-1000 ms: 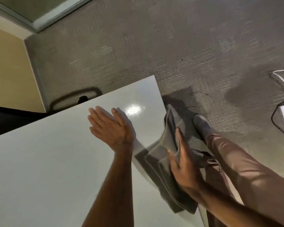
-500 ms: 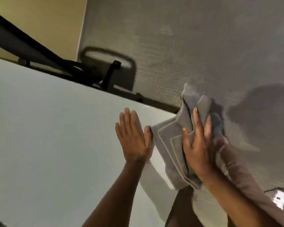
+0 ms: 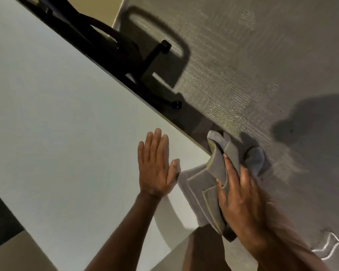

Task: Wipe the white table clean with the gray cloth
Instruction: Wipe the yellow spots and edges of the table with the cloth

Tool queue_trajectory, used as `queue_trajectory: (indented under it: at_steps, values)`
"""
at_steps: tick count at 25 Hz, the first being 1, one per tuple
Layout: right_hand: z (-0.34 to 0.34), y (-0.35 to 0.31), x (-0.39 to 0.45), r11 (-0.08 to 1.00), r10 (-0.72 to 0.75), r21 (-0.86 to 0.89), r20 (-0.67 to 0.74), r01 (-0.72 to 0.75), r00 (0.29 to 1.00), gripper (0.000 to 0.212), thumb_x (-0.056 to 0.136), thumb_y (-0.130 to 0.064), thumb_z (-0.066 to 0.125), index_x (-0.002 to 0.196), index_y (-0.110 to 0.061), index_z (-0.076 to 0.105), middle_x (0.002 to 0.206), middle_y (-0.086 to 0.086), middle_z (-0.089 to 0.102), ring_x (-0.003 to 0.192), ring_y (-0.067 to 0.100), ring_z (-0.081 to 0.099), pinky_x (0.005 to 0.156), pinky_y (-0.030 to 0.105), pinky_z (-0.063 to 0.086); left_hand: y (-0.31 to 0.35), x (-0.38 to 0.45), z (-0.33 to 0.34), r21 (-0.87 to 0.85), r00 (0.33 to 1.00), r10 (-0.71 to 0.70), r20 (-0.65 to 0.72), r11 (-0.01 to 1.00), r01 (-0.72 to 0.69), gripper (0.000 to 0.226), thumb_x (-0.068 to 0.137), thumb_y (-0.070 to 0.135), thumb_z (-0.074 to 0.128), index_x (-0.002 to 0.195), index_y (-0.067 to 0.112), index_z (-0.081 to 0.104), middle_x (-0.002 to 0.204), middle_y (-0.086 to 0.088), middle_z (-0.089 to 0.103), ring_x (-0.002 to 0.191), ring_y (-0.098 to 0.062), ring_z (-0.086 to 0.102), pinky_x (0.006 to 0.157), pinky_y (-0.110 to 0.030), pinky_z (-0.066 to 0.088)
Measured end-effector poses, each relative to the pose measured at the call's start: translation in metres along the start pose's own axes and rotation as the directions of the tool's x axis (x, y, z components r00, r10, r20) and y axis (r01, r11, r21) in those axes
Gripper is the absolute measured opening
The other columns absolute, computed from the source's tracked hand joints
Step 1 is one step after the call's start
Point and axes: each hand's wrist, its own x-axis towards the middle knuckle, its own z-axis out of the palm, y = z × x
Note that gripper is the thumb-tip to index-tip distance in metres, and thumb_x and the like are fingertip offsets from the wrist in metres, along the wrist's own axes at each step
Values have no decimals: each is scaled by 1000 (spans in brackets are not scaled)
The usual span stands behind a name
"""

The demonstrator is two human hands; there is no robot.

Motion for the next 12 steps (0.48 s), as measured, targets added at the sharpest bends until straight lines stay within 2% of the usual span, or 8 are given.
queue_trajectory:
  at_steps: [1,3,4,5,6,7,8,12]
  values:
    - [-2,0,1,1000,0,-15,30,1,1000,62,107,-44,44,161,-15,34,132,23,63,108,37,69,88,47,62,0,-1,-1,-21,998,-48,-32,999,48,71,104,56,18,165,20,22,175,-4,16,163,-28,13,131,-56,6]
    - [-7,-5,10,996,-28,-82,65,34,998,65,106,-45,46,162,-13,37,128,21,65,101,34,71,82,44,63,-2,-2,-3,-101,944,-301,-136,952,289,69,105,52,20,163,14,28,174,-6,20,162,-26,14,131,-52,2]
    - [-9,-10,18,991,-63,-115,73,71,995,67,103,-43,51,162,-12,39,128,21,65,97,33,72,78,43,64,-2,-1,-4,-149,859,-476,-189,879,453,68,106,51,20,163,13,28,174,-6,20,162,-24,15,131,-52,3]
    - [-10,-17,30,985,-101,-133,87,112,991,70,101,-42,57,162,-12,39,129,21,66,94,32,74,75,42,64,-2,2,-5,-206,735,-641,-222,768,607,67,107,50,20,163,12,27,174,-6,21,162,-23,16,131,-54,5]
    - [-10,-27,45,979,-135,-139,111,149,985,73,99,-41,60,163,-14,37,131,21,66,94,31,75,72,40,65,-2,6,-6,-255,606,-763,-226,646,719,68,107,49,21,163,11,26,173,-7,21,162,-24,16,131,-56,8]
    - [-8,-41,61,974,-163,-137,140,182,977,74,100,-40,60,164,-16,35,136,20,65,95,30,77,70,38,65,-3,9,-7,-277,511,-834,-208,551,787,69,106,49,21,163,10,25,173,-7,21,162,-25,16,130,-57,10]
    - [-5,-56,78,971,-179,-130,170,202,969,73,102,-41,58,166,-18,31,140,19,63,97,29,77,69,38,65,-3,11,-8,-266,470,-863,-185,505,821,69,106,48,21,163,10,26,173,-8,21,162,-27,16,131,-56,11]
    - [15,-121,141,969,-225,-57,219,242,950,69,107,-42,46,168,-22,21,148,15,56,99,33,75,68,41,60,-4,15,-12,-180,503,-849,-164,527,831,65,106,41,25,161,6,32,172,-12,25,160,-32,19,128,-54,15]
